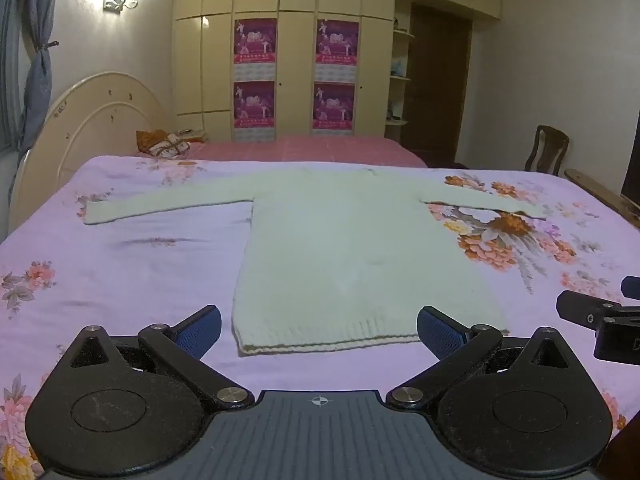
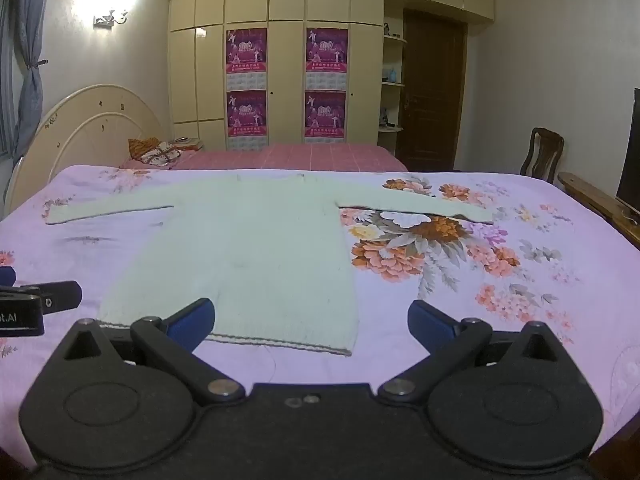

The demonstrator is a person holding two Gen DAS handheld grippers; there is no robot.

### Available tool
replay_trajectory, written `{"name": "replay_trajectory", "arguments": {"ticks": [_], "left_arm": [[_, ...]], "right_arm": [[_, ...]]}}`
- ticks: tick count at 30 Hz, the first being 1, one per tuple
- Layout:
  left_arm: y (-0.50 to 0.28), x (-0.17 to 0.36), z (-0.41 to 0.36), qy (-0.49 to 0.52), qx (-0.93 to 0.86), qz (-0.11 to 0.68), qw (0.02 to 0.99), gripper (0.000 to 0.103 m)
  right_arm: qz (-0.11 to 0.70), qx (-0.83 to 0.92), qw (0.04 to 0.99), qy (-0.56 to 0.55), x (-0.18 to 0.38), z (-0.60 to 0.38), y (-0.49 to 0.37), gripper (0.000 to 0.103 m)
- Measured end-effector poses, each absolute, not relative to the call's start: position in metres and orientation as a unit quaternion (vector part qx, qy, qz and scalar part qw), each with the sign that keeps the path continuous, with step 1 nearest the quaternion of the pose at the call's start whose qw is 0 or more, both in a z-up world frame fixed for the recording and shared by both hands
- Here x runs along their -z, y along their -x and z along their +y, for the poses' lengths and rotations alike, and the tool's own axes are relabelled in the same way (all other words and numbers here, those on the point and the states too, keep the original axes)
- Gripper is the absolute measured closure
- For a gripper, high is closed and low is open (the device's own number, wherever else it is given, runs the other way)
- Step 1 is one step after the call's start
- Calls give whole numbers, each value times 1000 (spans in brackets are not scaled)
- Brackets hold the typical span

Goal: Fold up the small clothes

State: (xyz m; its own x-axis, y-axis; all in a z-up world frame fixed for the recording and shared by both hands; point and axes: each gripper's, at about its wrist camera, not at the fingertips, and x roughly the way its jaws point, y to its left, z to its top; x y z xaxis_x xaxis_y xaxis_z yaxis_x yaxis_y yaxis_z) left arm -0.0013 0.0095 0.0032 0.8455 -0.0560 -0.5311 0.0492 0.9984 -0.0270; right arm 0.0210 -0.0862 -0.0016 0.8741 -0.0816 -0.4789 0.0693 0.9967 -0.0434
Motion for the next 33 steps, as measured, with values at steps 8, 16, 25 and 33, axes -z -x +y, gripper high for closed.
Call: {"name": "replay_trajectory", "arguments": {"ticks": [8, 16, 25, 33], "left_arm": [[0, -2, 10, 7, 29, 277, 961, 0], [0, -2, 10, 5, 30, 277, 960, 0], [-1, -1, 10, 4, 28, 279, 960, 0], [-2, -1, 11, 6, 29, 279, 960, 0]], "right_arm": [[247, 39, 968, 13, 1, -86, -21, 1], [247, 38, 968, 12, 4, -86, -22, 1], [248, 36, 968, 12, 7, -83, -21, 1], [250, 34, 968, 13, 7, -83, -23, 1]]}}
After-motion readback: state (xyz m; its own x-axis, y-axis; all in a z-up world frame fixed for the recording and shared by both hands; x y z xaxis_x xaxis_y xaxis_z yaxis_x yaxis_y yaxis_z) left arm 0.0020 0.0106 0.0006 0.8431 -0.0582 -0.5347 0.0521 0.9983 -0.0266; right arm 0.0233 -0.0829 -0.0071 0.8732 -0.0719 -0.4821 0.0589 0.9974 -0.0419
